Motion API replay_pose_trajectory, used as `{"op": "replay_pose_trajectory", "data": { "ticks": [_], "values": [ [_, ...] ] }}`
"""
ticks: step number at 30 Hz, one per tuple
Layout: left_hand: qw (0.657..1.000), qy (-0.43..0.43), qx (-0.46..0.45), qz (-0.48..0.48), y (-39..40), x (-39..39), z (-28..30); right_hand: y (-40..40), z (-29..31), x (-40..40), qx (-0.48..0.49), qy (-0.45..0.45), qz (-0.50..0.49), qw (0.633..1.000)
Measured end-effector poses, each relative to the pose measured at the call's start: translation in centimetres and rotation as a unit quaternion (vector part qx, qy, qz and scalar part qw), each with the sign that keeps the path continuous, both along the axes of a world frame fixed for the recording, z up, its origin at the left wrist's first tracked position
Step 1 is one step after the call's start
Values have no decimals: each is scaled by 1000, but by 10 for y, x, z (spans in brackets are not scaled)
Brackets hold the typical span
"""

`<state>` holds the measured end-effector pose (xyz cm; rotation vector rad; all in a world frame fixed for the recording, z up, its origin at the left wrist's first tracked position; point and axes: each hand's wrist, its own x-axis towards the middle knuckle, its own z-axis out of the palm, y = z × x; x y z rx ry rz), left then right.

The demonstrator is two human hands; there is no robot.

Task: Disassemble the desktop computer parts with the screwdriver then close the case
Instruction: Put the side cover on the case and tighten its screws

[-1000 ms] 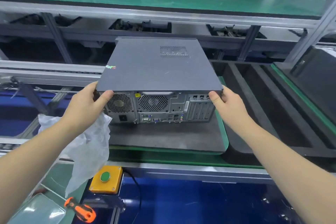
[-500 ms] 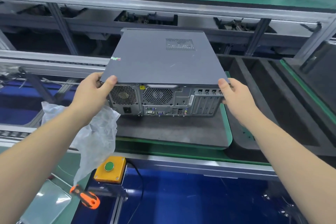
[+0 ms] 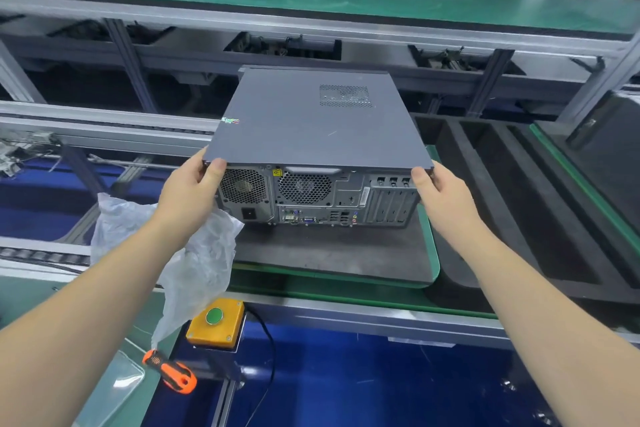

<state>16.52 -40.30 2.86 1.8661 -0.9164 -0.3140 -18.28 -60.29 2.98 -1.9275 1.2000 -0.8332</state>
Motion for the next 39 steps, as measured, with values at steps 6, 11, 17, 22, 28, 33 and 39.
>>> {"op": "replay_pose_trajectory", "data": {
  "ticks": [6,11,17,22,28,33,39],
  "values": [
    [999,-34,-19,25,1,-2,-1,0,-11,8,-7,-33,-35,999],
    [997,-28,-44,52,-4,1,-12,1,-18,12,-11,-104,-32,994],
    [990,110,-92,-15,-3,3,-10,-4,-15,17,83,-212,-24,973],
    [988,132,-79,15,-5,-14,5,-3,-4,24,108,-186,-48,975],
    [879,-466,98,-27,-29,-30,24,-12,10,4,-185,154,76,968],
    [818,-517,223,-117,-49,-45,35,-16,17,12,-268,253,107,923],
    [820,-548,118,-112,-38,-52,35,0,14,11,-419,196,36,886]
  ]
}}
